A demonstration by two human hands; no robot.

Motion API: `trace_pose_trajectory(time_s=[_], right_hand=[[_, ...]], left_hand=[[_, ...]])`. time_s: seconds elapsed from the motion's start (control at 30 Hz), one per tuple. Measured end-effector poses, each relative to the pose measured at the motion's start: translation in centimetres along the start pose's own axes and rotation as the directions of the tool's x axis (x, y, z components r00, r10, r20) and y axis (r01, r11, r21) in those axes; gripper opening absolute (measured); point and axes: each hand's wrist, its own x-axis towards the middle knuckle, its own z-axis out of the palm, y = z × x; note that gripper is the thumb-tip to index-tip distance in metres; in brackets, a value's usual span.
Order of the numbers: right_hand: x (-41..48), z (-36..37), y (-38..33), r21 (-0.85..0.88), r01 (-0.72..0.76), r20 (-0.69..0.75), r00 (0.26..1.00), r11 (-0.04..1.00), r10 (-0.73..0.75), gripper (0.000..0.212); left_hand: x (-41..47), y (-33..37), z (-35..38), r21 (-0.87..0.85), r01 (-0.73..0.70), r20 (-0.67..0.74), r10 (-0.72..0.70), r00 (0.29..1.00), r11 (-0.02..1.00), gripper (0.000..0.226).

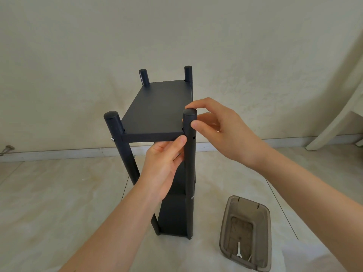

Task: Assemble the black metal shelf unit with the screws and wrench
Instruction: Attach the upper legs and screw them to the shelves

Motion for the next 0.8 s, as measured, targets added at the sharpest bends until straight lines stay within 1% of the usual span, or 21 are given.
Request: trace_pose_trajectory(time_s=[0.1, 0.2, 0.3, 0.33, 0.37, 0.43, 0.5, 0.57, 0.6, 0.67, 0.77, 0.8], right_hand=[[-0.2, -0.1, 0.1, 0.063, -0.022, -0.003, 1.000, 0.998, 0.022, 0.027], [-0.6, -0.7, 0.7, 0.185, -0.073, -0.034, 0.996, 0.980, 0.081, 0.028], [-1.2, -1.0, 3.3, 0.274, -0.197, -0.096, 0.968, 0.941, 0.230, 0.018], [-1.5, -0.8, 4.7, 0.274, -0.268, -0.088, 0.949, 0.924, 0.301, 0.015], [-1.9, -0.4, 6.3, 0.253, -0.355, -0.050, 0.924, 0.900, 0.379, 0.014], [-3.1, 0.8, 9.8, 0.163, -0.544, 0.082, 0.839, 0.823, 0.538, 0.012], [-4.8, 2.5, 13.6, 0.026, -0.697, 0.218, 0.704, 0.717, 0.676, 0.013], [-6.9, 4.4, 17.1, -0.144, -0.759, 0.293, 0.581, 0.635, 0.760, 0.019], [-8.1, 5.5, 18.7, -0.194, -0.780, 0.306, 0.528, 0.595, 0.792, 0.020], [-10.4, 7.9, 21.0, -0.205, -0.842, 0.315, 0.425, 0.498, 0.848, 0.018], [-13.9, 12.0, 23.6, -0.237, -0.895, 0.262, 0.317, 0.379, 0.912, 0.020], [-14.9, 13.5, 24.3, -0.226, -0.913, 0.244, 0.285, 0.340, 0.927, 0.039]], left_hand=[[0.0, -0.1, -0.1, 0.016, 0.007, -0.004, -0.007, 1.000, 1.000, 0.022], [-0.1, -0.1, -0.1, 0.010, 0.012, 0.001, -0.012, 1.000, 1.000, 0.024], [-0.2, -0.1, 0.2, -0.007, 0.015, 0.021, -0.015, 1.000, 1.000, 0.034], [-0.2, -0.2, 0.3, -0.007, 0.013, 0.024, -0.013, 1.000, 1.000, 0.036], [-0.2, -0.2, 0.4, -0.007, 0.010, 0.027, -0.010, 1.000, 1.000, 0.037], [-0.3, -0.3, 0.7, -0.005, -0.001, 0.040, 0.001, 0.999, 1.000, 0.036], [-0.3, -0.4, 0.9, -0.002, -0.006, 0.045, 0.006, 0.999, 1.000, 0.035], [-0.3, -0.5, 1.0, -0.020, -0.002, 0.042, 0.003, 0.999, 1.000, 0.031], [-0.3, -0.5, 1.0, -0.029, 0.000, 0.040, 0.001, 0.999, 1.000, 0.029], [-0.3, -0.4, 1.0, -0.027, 0.002, 0.045, -0.001, 0.999, 1.000, 0.029], [-0.5, -0.3, 1.2, -0.025, 0.004, 0.047, -0.003, 0.999, 1.000, 0.028], [-0.5, -0.3, 1.3, -0.028, 0.001, 0.042, 0.000, 0.999, 1.000, 0.027]])
